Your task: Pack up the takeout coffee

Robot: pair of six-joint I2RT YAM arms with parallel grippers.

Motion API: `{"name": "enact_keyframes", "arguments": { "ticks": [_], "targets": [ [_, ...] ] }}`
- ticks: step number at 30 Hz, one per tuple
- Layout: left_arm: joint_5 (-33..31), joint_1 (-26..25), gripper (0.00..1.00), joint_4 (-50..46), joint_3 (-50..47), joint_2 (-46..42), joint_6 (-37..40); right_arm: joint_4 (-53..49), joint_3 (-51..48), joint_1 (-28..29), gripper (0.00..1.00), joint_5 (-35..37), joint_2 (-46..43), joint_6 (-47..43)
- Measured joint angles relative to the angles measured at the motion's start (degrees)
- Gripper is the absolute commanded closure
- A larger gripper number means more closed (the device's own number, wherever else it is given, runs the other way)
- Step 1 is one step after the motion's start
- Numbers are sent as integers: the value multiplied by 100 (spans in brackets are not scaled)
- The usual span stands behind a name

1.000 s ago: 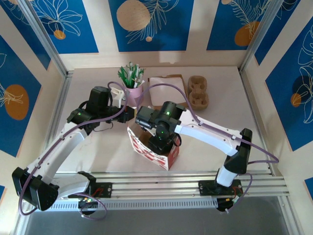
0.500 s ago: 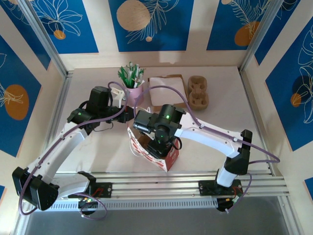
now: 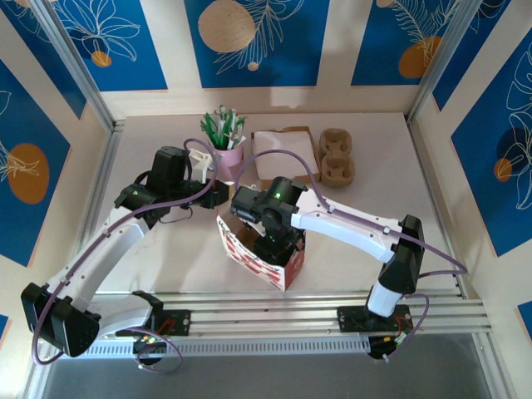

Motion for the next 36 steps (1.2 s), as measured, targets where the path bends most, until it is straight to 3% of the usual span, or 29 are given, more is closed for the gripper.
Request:
{"name": "enact_keyframes", "arguments": {
  "ticks": [36],
  "targets": [
    [210, 9, 100, 85, -20, 37, 2, 807, -999, -472, 57, -352, 52, -85]
  ]
}}
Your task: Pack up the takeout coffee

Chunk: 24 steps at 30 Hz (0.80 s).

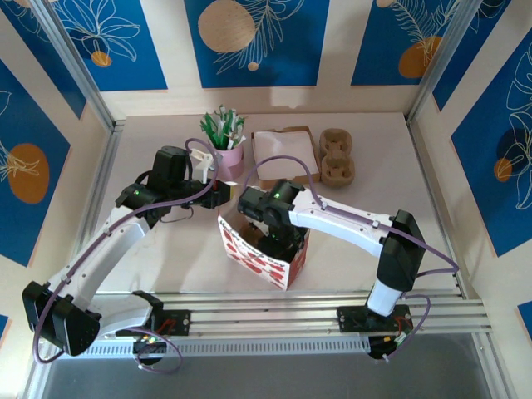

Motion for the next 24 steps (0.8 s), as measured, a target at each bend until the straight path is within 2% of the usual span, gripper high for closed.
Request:
{"name": "enact_keyframes", "arguments": {
  "ticks": [6, 11, 14, 18, 21, 24],
  "targets": [
    [50, 2, 93, 39, -26, 0, 2, 116, -92, -48, 57, -37, -52, 0],
    [70, 2, 81, 140, -50, -2, 4, 299, -273, -131, 57, -109, -184, -2],
    [70, 2, 78, 173, -79, -2, 2, 411, -361, -162, 57, -144, -232, -2],
    [70, 2, 66, 219, -125, -13, 4, 601, -463, -203, 58, -192, -271, -2],
    [68, 15, 53, 291, -208, -76, 13, 817, -542, -240, 58, -254, -267, 0],
    [68, 52, 49, 389, -321, -210, -17, 977, -627, -245, 58, -343, -245, 2]
  ]
}}
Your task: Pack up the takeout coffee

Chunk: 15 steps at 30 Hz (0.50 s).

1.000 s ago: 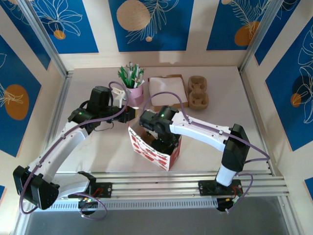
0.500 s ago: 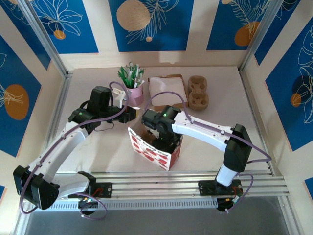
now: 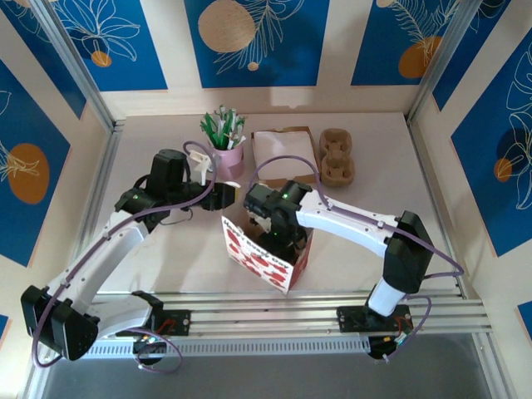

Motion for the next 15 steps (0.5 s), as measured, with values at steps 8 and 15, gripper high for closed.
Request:
{"name": "enact_keyframes", "arguments": {
  "ticks": [8, 15],
  "targets": [
    [2, 61, 35, 407, -151, -363, -44, 35, -118, -17, 57, 4, 160, -2],
    [-2, 127, 34, 706, -363, -708, -46, -50, -70, -35, 58, -11, 160, -2]
  ]
}}
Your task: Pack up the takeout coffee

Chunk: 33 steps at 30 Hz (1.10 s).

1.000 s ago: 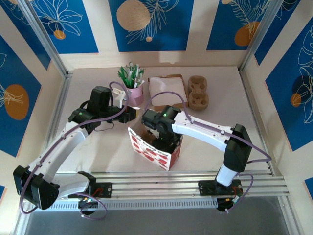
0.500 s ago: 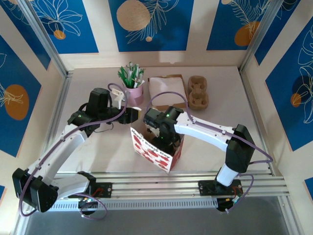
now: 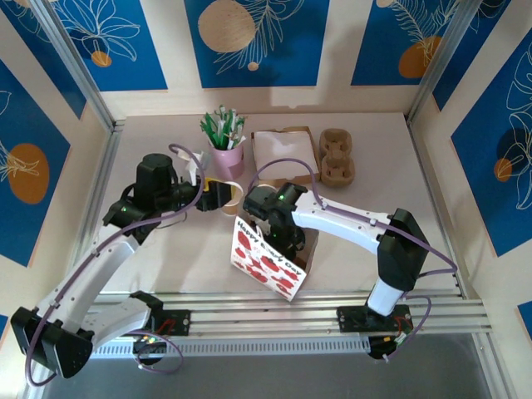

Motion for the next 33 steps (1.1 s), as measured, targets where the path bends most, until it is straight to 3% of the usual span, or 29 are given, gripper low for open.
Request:
{"name": "enact_keyframes", "arguments": {
  "ticks": [10, 33],
  "targets": [
    [262, 37, 33, 570, -273, -457, -70, -590, 557, 48, 58, 199, -120, 2],
    [892, 37, 30, 1058, -450, -516, -262, -1069, 1003, 42, 58, 256, -852, 4]
  ]
}}
